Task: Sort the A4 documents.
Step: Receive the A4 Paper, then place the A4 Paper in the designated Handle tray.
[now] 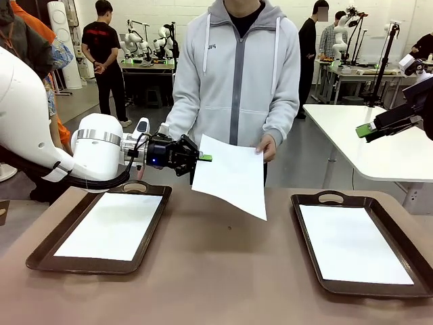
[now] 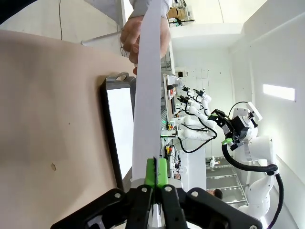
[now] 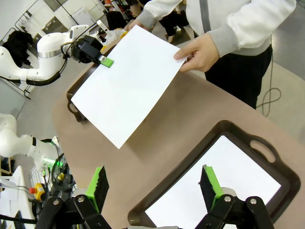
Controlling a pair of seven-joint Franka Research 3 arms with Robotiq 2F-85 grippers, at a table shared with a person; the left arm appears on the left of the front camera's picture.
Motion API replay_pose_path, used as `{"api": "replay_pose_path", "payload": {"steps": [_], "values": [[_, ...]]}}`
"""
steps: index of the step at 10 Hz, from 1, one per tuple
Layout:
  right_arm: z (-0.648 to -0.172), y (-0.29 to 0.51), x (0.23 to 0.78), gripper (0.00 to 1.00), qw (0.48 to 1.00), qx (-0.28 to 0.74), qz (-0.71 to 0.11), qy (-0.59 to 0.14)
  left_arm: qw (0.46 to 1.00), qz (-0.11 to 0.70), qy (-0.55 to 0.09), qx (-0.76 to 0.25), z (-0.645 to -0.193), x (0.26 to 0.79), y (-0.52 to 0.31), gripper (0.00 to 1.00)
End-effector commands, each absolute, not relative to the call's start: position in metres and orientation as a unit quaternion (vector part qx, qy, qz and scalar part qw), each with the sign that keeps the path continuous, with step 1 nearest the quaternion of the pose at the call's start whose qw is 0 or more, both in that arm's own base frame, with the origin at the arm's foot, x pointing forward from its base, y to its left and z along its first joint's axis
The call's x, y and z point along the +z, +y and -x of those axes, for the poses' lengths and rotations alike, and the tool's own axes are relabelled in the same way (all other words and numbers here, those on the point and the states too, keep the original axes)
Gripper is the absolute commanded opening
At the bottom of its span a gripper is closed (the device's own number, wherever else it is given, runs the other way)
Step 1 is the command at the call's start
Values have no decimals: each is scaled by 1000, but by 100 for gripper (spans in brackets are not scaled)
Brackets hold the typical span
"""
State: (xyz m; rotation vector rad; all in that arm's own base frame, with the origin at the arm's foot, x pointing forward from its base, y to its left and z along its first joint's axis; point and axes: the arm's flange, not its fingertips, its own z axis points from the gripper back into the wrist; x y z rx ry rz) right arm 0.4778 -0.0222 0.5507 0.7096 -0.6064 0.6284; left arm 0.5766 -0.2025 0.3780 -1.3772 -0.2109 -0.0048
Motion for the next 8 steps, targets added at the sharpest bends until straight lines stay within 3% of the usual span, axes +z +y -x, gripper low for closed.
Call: {"api": "replay_pose_path", "payload": {"steps": [1,8], "values": [[-478,-22,550,100,845,299,-337,-287,770,630,-102,-1,-576,379,-204,0],[-478,-22,550,100,845,299,-337,-287,770,630,-102,-1,-576,379,-204,0]]}}
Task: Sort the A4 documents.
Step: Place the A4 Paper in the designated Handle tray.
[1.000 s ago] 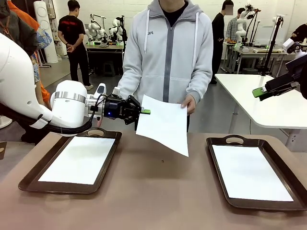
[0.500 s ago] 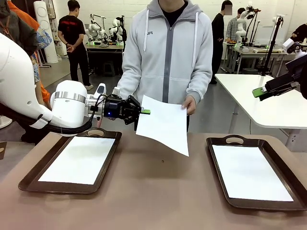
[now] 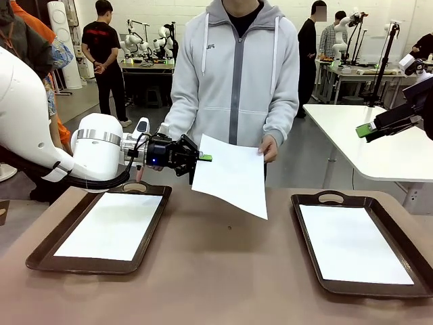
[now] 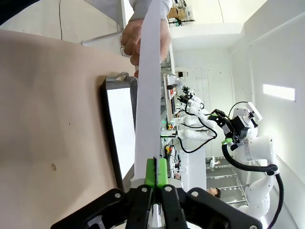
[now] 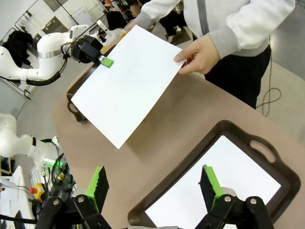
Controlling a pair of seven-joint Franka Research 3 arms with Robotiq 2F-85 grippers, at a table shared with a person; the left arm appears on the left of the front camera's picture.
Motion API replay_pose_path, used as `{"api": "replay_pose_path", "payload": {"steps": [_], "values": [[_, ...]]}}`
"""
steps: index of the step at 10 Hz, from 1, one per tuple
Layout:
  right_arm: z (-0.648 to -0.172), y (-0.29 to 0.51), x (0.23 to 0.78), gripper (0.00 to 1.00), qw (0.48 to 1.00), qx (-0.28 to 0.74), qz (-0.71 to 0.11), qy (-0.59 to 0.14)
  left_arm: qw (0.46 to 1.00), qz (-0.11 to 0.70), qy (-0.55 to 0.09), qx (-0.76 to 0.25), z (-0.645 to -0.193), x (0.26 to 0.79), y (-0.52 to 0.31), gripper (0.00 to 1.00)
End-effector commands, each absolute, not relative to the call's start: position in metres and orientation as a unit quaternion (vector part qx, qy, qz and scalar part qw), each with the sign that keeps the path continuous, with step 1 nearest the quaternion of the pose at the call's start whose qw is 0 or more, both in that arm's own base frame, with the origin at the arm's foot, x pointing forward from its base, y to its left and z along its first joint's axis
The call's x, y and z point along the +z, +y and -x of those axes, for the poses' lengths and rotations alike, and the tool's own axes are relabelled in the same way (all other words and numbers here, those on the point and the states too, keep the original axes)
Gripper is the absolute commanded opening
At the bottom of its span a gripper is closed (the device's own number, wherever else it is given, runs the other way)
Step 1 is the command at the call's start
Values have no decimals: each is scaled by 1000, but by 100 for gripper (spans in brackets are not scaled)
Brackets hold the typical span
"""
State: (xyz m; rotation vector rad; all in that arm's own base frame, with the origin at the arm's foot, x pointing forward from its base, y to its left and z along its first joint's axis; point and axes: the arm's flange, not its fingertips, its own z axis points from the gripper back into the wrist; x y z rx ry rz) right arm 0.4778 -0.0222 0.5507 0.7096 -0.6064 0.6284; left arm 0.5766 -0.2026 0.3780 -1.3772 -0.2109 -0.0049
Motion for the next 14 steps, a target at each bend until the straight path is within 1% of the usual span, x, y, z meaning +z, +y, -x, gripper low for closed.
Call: {"api": "replay_pose_path", "payload": {"steps": [1,3,4,7,8,9,12,14], "values": [[-478,-22,550,100,845,299,-337,-287,770,630,-102,-1,-576,379,-204,0],[-478,-22,550,100,845,299,-337,-287,767,634,-97,-2,-577,378,-203,1],[-478,-22,550,100,845,299,-337,-287,776,623,-87,-46,-578,382,-200,1],[-478,-22,550,100,845,299,-337,-287,825,556,-57,-87,-567,407,-174,1],[-478,-22,550,100,845,299,-337,-287,840,535,-35,-79,-557,416,-160,1],[-478,-22,550,100,845,299,-337,-287,855,512,-30,-69,-547,422,-145,1],[-478,-22,550,100,845,299,-337,-287,877,479,-30,-32,-516,426,-91,1],[-478,-22,550,100,845,299,-337,-287,886,460,-53,-11,-508,411,-53,1]]}}
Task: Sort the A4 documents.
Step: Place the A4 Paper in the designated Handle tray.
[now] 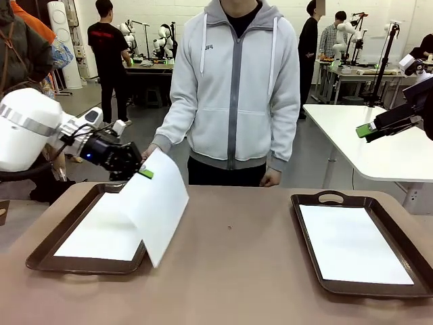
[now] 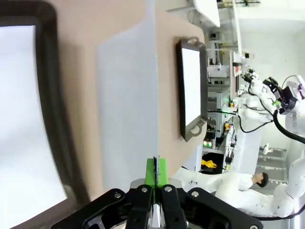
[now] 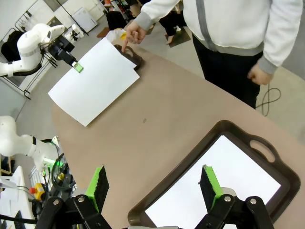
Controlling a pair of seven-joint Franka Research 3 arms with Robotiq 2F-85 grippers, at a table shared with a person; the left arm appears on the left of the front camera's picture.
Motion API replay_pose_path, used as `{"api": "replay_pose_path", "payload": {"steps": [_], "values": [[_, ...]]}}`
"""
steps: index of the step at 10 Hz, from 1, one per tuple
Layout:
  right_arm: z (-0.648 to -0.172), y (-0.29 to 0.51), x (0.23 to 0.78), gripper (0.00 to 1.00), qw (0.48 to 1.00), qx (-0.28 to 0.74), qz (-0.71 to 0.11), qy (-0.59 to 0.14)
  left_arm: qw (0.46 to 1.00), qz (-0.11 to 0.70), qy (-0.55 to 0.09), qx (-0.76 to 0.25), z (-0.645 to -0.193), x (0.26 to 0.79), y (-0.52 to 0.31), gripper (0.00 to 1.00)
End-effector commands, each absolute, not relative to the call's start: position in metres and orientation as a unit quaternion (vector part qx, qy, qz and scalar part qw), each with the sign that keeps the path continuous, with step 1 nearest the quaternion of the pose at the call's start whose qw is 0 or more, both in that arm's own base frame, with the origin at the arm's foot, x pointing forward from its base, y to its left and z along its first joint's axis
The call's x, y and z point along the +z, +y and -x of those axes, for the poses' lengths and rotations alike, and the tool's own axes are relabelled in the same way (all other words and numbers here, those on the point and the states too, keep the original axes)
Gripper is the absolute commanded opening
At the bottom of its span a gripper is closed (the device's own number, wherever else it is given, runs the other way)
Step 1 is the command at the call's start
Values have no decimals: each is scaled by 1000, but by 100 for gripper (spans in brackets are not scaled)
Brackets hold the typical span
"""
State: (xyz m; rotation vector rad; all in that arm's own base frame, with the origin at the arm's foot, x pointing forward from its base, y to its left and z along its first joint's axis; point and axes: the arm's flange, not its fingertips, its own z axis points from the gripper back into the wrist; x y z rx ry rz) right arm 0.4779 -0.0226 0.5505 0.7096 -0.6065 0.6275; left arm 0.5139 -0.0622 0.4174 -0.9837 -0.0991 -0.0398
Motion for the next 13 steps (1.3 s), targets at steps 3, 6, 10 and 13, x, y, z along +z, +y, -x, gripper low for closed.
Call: {"api": "replay_pose_path", "payload": {"steps": [3,6,10,13], "values": [[-478,-22,550,100,845,299,-337,-287,894,444,-59,-4,-503,377,-9,1],[-478,-22,550,100,845,299,-337,-287,933,357,-50,-6,-503,377,25,1],[-478,-22,550,100,845,299,-337,-287,960,280,-16,9,-526,363,51,1],[-478,-22,550,100,845,299,-337,-287,960,276,-49,25,-537,353,60,1]]}}
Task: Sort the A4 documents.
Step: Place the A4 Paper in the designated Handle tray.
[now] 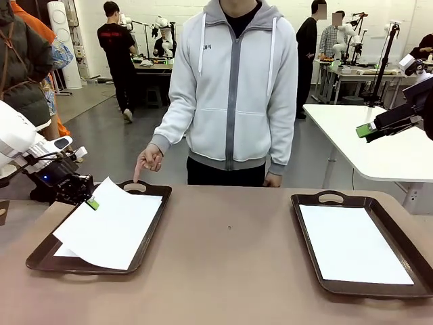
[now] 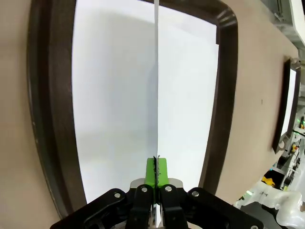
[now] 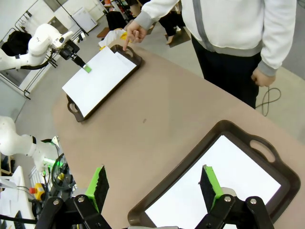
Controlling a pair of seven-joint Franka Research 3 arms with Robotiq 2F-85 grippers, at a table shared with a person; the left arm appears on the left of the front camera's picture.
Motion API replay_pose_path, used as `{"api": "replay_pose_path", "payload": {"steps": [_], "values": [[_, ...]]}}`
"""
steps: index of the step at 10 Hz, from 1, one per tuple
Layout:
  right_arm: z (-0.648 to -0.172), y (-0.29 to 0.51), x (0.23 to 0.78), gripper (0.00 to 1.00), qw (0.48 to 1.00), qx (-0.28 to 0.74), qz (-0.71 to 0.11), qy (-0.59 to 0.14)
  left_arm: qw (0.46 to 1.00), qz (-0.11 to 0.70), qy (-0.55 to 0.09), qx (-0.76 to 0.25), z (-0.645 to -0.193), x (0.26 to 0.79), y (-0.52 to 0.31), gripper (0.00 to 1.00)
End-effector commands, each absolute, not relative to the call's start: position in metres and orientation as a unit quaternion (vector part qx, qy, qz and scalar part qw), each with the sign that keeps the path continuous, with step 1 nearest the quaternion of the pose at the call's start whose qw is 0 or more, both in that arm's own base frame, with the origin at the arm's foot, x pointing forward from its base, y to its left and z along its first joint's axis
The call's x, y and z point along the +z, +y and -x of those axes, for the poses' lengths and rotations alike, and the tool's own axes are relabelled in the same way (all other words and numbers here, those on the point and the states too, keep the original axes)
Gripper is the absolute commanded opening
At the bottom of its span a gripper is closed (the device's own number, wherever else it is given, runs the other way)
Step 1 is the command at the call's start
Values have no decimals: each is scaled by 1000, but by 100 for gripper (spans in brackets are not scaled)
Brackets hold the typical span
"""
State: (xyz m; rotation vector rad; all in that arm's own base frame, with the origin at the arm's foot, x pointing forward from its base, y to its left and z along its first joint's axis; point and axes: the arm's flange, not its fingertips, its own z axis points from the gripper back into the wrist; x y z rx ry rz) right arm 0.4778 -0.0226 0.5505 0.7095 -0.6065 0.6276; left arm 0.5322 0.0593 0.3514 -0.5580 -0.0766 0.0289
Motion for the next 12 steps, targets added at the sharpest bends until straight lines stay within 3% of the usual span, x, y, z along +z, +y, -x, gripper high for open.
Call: {"api": "replay_pose_path", "payload": {"steps": [1,5,6,7,8,9,10,11,12], "values": [[-478,-22,550,100,845,299,-337,-287,959,278,-51,27,-540,349,61,1],[-478,-22,550,100,845,299,-337,-287,958,283,-40,29,-542,342,61,1],[-478,-22,550,100,845,299,-337,-287,959,279,-38,27,-541,342,62,21],[-478,-22,550,100,845,299,-337,-287,962,270,-38,26,-540,345,64,21],[-478,-22,550,100,845,299,-337,-287,966,256,-35,25,-539,348,65,41],[-478,-22,550,100,845,299,-337,-287,970,241,-33,23,-538,350,65,22],[-478,-22,550,100,845,299,-337,-287,972,233,-32,21,-537,354,65,60],[-478,-22,550,100,845,299,-337,-287,973,229,-32,20,-537,356,66,42],[-478,-22,550,100,845,299,-337,-287,973,228,-31,19,-537,358,66,80]]}}
